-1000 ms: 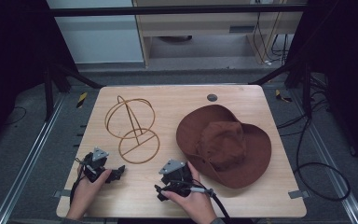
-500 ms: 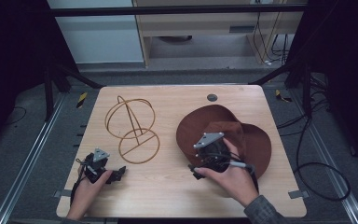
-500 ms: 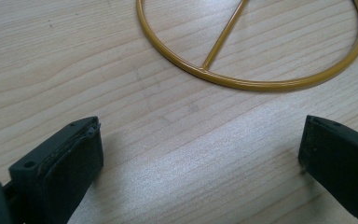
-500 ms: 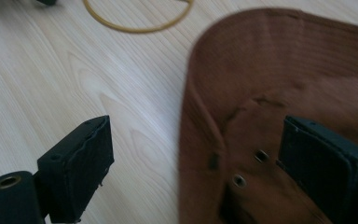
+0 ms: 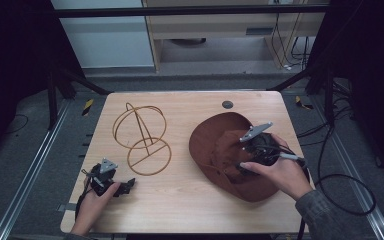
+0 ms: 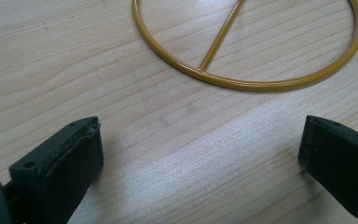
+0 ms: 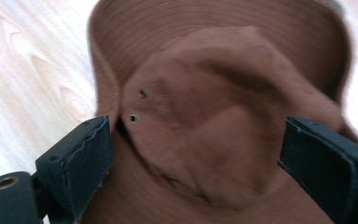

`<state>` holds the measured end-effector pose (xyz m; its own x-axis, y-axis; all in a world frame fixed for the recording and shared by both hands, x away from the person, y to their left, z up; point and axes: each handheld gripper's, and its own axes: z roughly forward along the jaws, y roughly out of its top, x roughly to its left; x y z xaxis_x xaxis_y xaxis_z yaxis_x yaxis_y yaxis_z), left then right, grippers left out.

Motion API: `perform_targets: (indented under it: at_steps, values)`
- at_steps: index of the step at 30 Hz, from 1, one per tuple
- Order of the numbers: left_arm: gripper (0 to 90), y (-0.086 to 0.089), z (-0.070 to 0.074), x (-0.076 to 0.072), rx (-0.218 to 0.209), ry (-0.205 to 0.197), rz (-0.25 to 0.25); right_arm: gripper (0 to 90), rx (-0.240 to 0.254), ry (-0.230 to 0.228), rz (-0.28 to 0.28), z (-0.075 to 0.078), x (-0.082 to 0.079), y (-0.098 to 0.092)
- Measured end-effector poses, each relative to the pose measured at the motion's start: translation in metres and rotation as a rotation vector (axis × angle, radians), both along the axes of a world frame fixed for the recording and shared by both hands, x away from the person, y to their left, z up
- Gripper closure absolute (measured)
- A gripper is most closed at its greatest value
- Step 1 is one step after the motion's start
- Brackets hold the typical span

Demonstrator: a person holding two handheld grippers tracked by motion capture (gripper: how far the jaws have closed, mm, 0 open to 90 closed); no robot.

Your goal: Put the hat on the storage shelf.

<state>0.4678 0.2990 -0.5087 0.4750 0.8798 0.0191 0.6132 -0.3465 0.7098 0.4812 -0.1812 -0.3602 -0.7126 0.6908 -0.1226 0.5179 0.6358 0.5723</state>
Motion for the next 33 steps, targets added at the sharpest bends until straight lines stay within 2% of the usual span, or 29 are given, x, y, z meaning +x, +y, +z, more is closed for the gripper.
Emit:
perform_targets:
  at_steps: [6,8,10,11,13,15,16,20,23,25,27,30,33]
  values:
    - [0.0,0.002,0.000,-0.001,0.003,0.002,-0.015,12.7,-0.010,0.003,0.000,0.006,0.008,-0.007]
    - [0.0,0.003,0.000,-0.003,0.004,0.002,-0.018,19.5,-0.022,0.015,0.009,0.006,0.015,-0.007]
    - [0.0,0.003,0.000,-0.003,0.004,0.002,-0.022,22.3,-0.029,0.016,0.004,0.006,0.018,-0.008]
    - [0.0,0.003,0.000,-0.003,0.004,0.002,-0.023,29.4,-0.033,0.023,0.005,0.006,0.021,-0.008]
    - [0.0,0.003,0.000,-0.003,0.004,0.002,-0.023,37.6,-0.038,0.041,0.003,0.008,0.031,-0.008]
    - [0.0,0.003,0.000,-0.003,0.004,0.003,-0.023,40.9,-0.039,0.044,0.004,0.009,0.034,-0.008]
    - [0.0,0.003,0.000,-0.003,0.003,0.002,-0.025,43.0,-0.036,0.053,0.011,0.011,0.041,-0.007]
    - [0.0,0.003,0.000,-0.003,0.004,0.002,-0.027,41.6,-0.036,0.055,0.023,0.009,0.048,-0.003]
    - [0.0,0.003,0.000,-0.003,0.004,0.001,-0.027,31.5,-0.022,0.087,0.022,0.006,0.056,-0.001]
    - [0.0,0.003,0.000,-0.003,0.000,0.000,-0.025,23.7,-0.022,0.079,0.013,0.004,0.061,-0.001]
    - [0.0,0.003,0.000,-0.003,-0.003,-0.002,-0.024,17.5,-0.023,0.096,0.005,0.001,0.067,0.000]
    - [0.0,0.003,0.000,-0.003,-0.003,-0.001,-0.023,13.5,-0.037,0.123,0.021,-0.006,0.075,0.002]
    - [0.0,0.003,0.000,-0.003,-0.003,-0.001,-0.023,15.6,-0.043,0.132,0.050,-0.011,0.077,0.005]
